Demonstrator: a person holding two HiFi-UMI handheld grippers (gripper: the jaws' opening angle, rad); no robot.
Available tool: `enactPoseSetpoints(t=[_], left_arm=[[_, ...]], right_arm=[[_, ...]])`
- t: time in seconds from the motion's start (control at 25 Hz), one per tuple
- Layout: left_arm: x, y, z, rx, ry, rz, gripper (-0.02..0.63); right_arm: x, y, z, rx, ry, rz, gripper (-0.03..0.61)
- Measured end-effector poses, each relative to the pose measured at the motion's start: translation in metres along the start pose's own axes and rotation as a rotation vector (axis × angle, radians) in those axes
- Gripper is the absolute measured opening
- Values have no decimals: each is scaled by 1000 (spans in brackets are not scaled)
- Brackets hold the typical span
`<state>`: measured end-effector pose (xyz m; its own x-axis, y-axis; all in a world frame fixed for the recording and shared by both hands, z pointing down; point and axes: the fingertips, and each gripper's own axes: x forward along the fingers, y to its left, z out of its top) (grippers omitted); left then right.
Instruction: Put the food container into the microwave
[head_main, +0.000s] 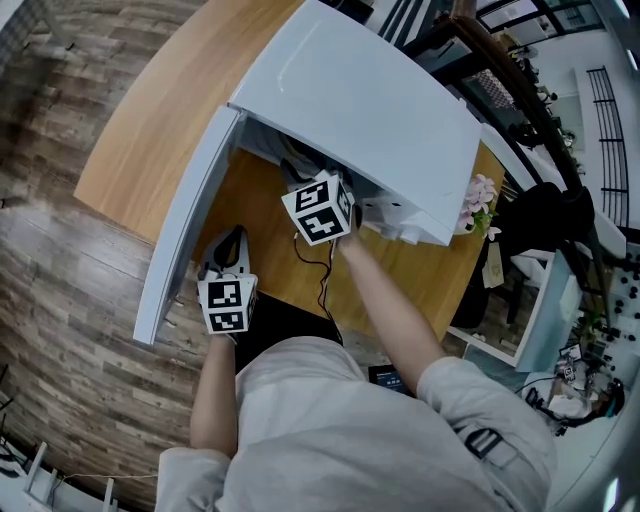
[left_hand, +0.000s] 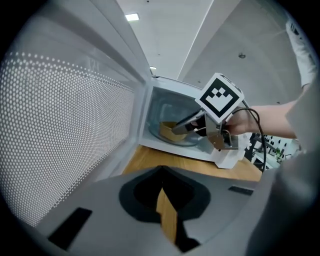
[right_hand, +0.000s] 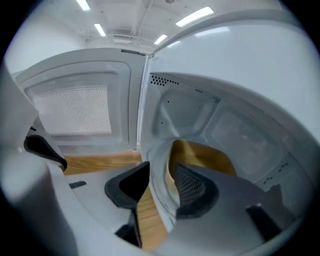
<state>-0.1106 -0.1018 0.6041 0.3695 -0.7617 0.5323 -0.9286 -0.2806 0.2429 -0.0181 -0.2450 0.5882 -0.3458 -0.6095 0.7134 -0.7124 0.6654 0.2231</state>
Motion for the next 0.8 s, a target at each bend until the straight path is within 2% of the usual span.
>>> enactPoseSetpoints(t=[0.28, 0.6, 0.8], left_arm=[[-7, 1, 1, 8, -4, -17, 12], [-10, -18, 13, 41, -17, -83, 12], [-12, -29, 25, 74, -30, -124, 12]], right_arm=[[-24, 8, -7, 207, -81, -11, 152], [-63, 21, -26, 277, -136, -41, 79], [-85, 34, -39, 299, -102, -58, 34]])
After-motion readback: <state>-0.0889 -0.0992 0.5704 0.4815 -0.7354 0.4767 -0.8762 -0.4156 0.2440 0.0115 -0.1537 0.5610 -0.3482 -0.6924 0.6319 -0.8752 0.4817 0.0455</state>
